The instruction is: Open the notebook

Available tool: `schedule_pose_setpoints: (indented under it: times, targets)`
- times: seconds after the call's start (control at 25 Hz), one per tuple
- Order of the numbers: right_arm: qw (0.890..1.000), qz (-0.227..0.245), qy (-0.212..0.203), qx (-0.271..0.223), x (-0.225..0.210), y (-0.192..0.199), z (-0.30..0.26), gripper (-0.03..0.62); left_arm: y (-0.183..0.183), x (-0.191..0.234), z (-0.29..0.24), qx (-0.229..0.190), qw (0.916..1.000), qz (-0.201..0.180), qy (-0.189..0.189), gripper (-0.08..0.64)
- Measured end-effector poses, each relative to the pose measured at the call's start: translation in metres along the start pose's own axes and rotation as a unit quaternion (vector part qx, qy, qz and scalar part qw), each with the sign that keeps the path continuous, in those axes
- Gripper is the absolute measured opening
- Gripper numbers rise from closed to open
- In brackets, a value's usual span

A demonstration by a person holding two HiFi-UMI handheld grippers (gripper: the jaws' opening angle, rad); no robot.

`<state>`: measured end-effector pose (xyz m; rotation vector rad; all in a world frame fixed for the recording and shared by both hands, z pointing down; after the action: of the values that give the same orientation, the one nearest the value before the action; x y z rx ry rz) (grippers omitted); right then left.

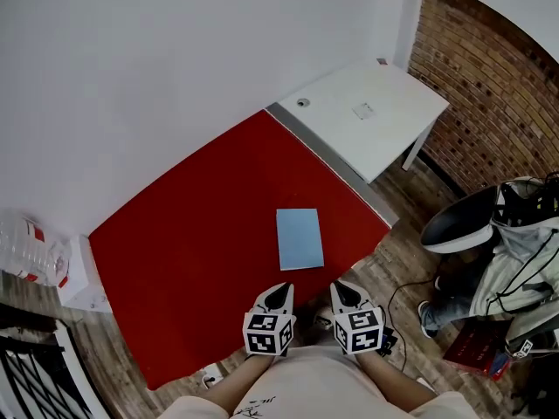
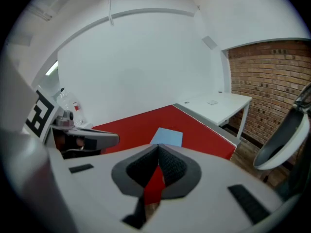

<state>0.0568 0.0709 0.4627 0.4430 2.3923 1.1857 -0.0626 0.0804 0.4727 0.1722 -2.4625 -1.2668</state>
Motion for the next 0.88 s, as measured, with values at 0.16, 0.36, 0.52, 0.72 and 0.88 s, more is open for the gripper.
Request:
schedule_pose_setpoints:
  times: [0.16, 0.36, 0.52, 0.72, 0.88]
  targets:
    - [1.0, 0.002, -0.01, 0.01, -0.008, -0.007, -0.01, 0.006, -0.009, 0.003, -0.013, 0.006, 0.9999, 0.005, -0.008, 0.006]
    - [1.0, -0.004, -0.01, 0.014, -0.016, -0.019, -0.025, 0.006, -0.019, 0.009, -0.024, 0.011, 0.9998, 0.008, -0.012, 0.006]
    - [1.0, -0.002, -0.012, 0.014, -0.014, -0.03, -0.037, 0.006, -0.026, 0.02, -0.031, 0.017, 0.9997, 0.007, -0.012, 0.007]
    - [1.0, -0.01, -0.011, 0.021, -0.013, -0.034, -0.053, 0.006, -0.032, 0.034, -0.039, 0.027, 0.9995, 0.003, -0.014, 0.008]
    - [0.999, -0.009, -0.011, 0.029, -0.014, -0.033, -0.064, 0.006, -0.025, 0.045, -0.047, 0.039, 0.9989, 0.02, -0.016, 0.008]
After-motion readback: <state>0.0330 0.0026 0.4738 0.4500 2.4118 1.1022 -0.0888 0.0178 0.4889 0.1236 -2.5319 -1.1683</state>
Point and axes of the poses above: the fingertips, and each gripper's own axes: z backward along the fingers, x to its left, y out of its underside, the point moved 1 cm from there along z, backward along the fingers, and after that the axes turned 2 degrees about -z, right-handed, at the moved point
